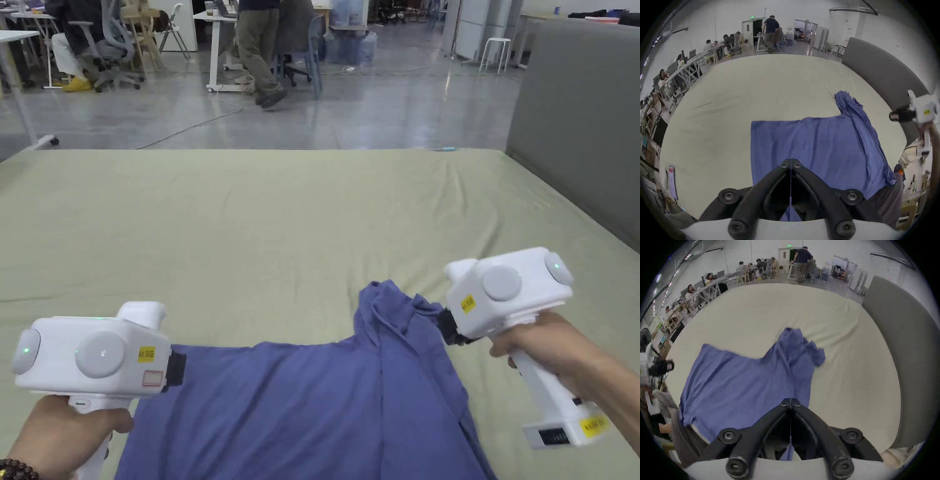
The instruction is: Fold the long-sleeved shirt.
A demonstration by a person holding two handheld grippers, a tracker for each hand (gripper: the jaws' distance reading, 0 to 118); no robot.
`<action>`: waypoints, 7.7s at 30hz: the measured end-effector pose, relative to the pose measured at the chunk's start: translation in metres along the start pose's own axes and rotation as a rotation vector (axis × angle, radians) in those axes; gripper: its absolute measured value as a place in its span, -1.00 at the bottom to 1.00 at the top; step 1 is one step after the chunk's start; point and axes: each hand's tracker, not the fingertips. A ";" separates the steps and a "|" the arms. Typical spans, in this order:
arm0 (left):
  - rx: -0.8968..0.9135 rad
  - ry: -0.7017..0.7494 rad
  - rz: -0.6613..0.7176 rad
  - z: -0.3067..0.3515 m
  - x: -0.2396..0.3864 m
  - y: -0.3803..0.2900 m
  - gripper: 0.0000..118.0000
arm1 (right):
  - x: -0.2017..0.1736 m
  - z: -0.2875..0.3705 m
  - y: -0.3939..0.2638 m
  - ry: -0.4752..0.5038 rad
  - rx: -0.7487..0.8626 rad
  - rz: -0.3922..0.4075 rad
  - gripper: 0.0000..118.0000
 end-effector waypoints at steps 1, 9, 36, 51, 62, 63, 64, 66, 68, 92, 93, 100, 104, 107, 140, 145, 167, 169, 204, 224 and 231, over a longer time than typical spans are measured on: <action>-0.002 -0.002 0.000 -0.010 -0.004 0.007 -1.00 | 0.001 -0.014 0.022 -0.008 0.000 0.002 -1.00; -0.031 -0.030 0.058 -0.074 -0.032 0.015 -1.00 | 0.034 -0.156 0.163 -0.035 -0.093 -0.131 0.09; 0.046 -0.026 0.029 0.008 -0.008 -0.011 -1.00 | -0.014 -0.001 0.074 0.079 0.156 -0.078 -1.00; 0.040 -0.052 0.051 0.026 0.009 -0.040 -1.00 | -0.097 -0.096 -0.052 0.112 -0.191 0.694 -0.87; 0.036 -0.059 0.053 0.028 0.008 -0.043 -1.00 | -0.030 0.005 -0.060 0.104 0.217 0.159 0.76; 0.034 -0.062 0.058 0.026 0.007 -0.044 -1.00 | -0.024 0.015 -0.062 0.097 0.153 0.063 0.72; 0.031 -0.062 0.059 0.023 0.006 -0.043 -1.00 | -0.016 0.018 -0.064 0.095 0.109 -0.019 0.51; 0.026 -0.057 0.063 0.018 0.006 -0.044 -1.00 | -0.006 0.012 -0.069 0.117 0.055 -0.108 -1.00; 0.020 -0.063 0.067 0.015 0.005 -0.044 -1.00 | -0.006 0.006 -0.069 0.078 0.061 -0.063 -1.00; -0.101 0.125 0.108 -0.136 -0.055 0.055 0.79 | 0.004 -0.144 -0.018 0.040 -0.238 -0.210 -0.78; -0.114 0.141 0.117 -0.147 -0.061 0.060 0.99 | 0.001 -0.145 -0.019 0.032 -0.236 -0.199 -0.79; -0.202 0.218 0.131 -0.202 -0.075 0.061 0.46 | -0.008 -0.147 -0.021 0.005 -0.226 -0.141 -0.79; -0.125 0.180 0.082 -0.184 -0.065 0.058 -1.00 | -0.004 -0.142 -0.016 0.017 -0.236 -0.140 -0.80; -0.073 0.078 0.159 -0.149 -0.065 0.064 -1.00 | 0.000 -0.116 -0.010 0.042 -0.174 -0.139 -0.81; -0.311 -0.084 0.081 -0.013 -0.042 -0.164 -0.94 | -0.046 0.000 -0.216 0.113 -0.192 0.109 -0.63; -0.240 -0.093 0.099 0.019 -0.047 -0.154 1.00 | -0.032 0.046 -0.213 0.061 -0.140 0.113 0.75; -0.059 -0.386 0.495 0.042 -0.112 -0.146 1.00 | -0.074 0.104 -0.167 0.133 0.187 -0.013 -1.00; -0.046 -0.493 0.589 0.025 -0.130 -0.158 1.00 | -0.076 0.102 -0.168 0.140 0.187 -0.024 -1.00; -0.144 -0.492 0.479 -0.026 -0.122 -0.147 -0.93 | -0.071 0.111 -0.174 0.172 0.187 -0.040 -1.00; -0.099 -0.590 0.351 0.061 -0.020 -0.089 -0.92 | -0.064 0.115 -0.173 0.177 0.209 -0.043 -1.00; -0.268 -0.643 0.216 -0.002 0.112 -0.076 -0.91 | -0.051 0.125 -0.185 0.158 0.230 -0.081 -1.00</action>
